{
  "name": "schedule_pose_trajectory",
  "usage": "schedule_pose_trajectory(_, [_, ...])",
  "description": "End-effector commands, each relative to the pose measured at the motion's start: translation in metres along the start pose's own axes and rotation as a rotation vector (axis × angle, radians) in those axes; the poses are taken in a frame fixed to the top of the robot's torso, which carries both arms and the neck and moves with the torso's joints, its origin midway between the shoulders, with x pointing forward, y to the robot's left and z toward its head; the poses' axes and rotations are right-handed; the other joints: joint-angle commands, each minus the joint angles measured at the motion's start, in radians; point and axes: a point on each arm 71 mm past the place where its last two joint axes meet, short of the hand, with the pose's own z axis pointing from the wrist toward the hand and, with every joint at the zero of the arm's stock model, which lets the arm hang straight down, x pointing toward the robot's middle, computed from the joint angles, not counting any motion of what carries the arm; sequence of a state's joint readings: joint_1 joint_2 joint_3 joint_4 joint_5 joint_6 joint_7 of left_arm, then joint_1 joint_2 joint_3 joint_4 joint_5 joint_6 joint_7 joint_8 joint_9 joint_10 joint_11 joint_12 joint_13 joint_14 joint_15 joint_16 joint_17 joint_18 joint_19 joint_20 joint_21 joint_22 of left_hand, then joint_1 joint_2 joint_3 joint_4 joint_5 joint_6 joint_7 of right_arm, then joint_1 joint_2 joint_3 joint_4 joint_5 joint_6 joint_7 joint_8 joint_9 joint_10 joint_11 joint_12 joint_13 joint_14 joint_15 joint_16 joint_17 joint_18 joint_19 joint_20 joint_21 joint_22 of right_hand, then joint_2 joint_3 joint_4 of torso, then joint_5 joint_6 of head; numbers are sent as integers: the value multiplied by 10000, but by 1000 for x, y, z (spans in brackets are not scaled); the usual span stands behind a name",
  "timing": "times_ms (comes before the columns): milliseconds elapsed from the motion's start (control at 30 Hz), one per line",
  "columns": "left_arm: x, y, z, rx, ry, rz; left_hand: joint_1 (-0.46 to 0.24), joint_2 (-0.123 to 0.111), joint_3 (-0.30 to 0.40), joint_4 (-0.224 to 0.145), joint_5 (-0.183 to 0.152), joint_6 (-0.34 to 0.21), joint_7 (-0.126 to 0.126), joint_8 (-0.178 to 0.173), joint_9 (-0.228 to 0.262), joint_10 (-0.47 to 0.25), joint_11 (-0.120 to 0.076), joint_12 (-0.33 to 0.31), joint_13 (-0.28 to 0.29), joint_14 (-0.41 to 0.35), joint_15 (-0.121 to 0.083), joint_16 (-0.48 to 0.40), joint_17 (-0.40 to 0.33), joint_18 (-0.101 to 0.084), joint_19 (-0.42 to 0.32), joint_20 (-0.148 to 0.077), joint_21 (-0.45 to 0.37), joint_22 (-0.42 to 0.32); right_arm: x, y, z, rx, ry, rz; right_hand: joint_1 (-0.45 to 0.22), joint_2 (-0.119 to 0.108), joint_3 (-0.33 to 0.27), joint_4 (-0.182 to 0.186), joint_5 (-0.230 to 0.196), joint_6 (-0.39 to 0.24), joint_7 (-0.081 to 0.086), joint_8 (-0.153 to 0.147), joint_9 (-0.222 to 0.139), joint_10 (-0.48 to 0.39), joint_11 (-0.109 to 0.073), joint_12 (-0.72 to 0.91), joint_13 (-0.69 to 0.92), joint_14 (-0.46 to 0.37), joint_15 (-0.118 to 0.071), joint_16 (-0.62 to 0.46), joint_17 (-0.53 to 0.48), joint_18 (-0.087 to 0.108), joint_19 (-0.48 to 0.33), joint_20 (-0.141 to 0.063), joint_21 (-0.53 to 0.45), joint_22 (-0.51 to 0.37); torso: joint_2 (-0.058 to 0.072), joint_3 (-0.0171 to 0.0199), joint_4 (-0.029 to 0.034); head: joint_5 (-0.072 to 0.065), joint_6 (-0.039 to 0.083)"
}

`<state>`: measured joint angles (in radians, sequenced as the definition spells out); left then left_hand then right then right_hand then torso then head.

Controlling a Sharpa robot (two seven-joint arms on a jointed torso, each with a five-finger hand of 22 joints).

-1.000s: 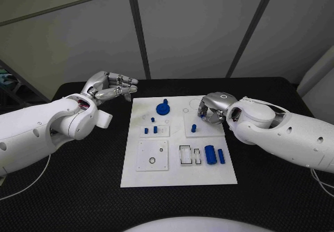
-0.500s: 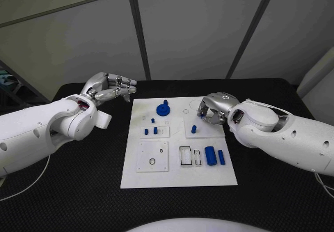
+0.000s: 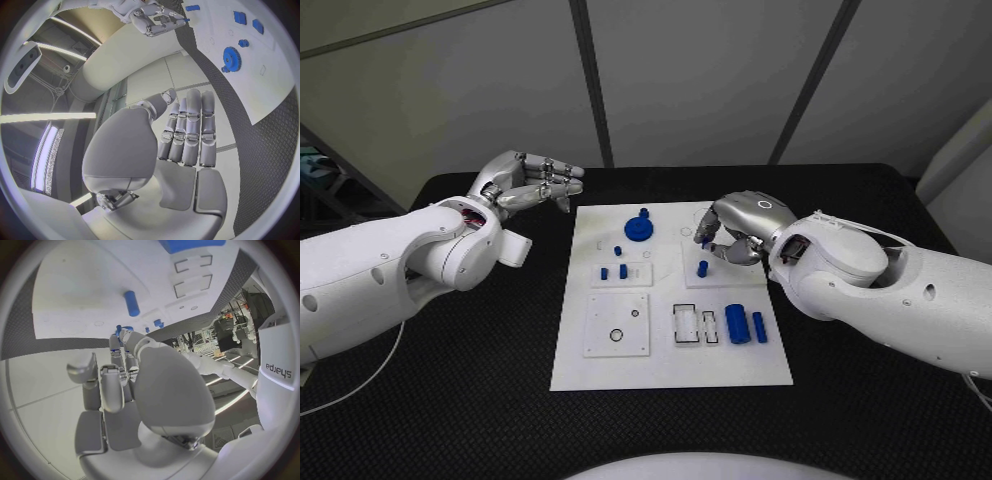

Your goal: Assemble the parts on the task board

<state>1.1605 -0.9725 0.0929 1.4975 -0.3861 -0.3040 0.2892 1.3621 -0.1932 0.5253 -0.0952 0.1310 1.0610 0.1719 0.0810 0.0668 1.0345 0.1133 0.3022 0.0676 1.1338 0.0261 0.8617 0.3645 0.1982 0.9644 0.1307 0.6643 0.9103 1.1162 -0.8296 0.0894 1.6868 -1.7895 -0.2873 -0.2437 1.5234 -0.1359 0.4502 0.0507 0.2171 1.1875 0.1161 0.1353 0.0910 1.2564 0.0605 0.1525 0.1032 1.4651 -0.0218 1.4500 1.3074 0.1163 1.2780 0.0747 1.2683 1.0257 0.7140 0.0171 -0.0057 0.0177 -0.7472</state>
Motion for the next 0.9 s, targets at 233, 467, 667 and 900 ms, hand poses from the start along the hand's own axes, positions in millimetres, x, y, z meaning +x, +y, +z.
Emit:
schedule_pose_trajectory(233, [5, -2, 2, 73, 185, -199, 3, 124, -48, -24, -25, -34, 62, -68, -14, -100, 23, 73, -17, -49, 53, -67, -31, -176, -88, -17, -74, -13, -9, 45, 3, -1258, -564, 1248, -110, -17, 48, -88, 102, 41, 71, -55, -6, 164, -85, -63, 22, 680, -41, 43, 673, -78, 51, 36, 58, 16, 9, -13, 28, 323, -61])
schedule_pose_trajectory(467, [8, -2, 4, 65, 220, -367, 4, 128, -53, -27, -25, -43, 67, -72, -14, -116, 28, 78, -16, -55, 58, -77, -41, -176, -94, -14, -79, -14, 3, 65, 12, -1682, -221, 1845, -132, -14, 88, -125, 131, 36, 81, -74, -7, 166, -76, -96, 24, 680, -35, 47, 676, -78, 45, 41, 67, 23, 17, -11, 23, 637, -187])
schedule_pose_trajectory(667, [11, -3, 5, 66, 260, -423, -2, 131, -63, -28, -26, -47, 69, -72, -13, -131, 33, 87, -15, -64, 64, -89, -53, -178, -103, -9, -87, -15, 29, 82, 12, -1936, 347, 2371, -154, -15, 94, -131, 134, 37, 87, -79, -6, 169, -72, -107, 25, 680, -32, 47, 675, -78, 42, 44, 69, 23, 22, -12, 13, 856, -289])
schedule_pose_trajectory(900, [13, -3, 5, 65, 301, -451, -2, 131, -63, -28, -26, -47, 69, -72, -13, -131, 33, 87, -15, -64, 64, -89, -53, -178, -103, -9, -87, -15, 45, 92, 13, -2065, 726, 2579, -181, -17, 99, -138, 133, 36, 92, -87, -6, 170, -67, -122, 27, 680, -27, 48, 675, -73, 26, 48, 60, 3, 9, -18, -1, 949, -373])
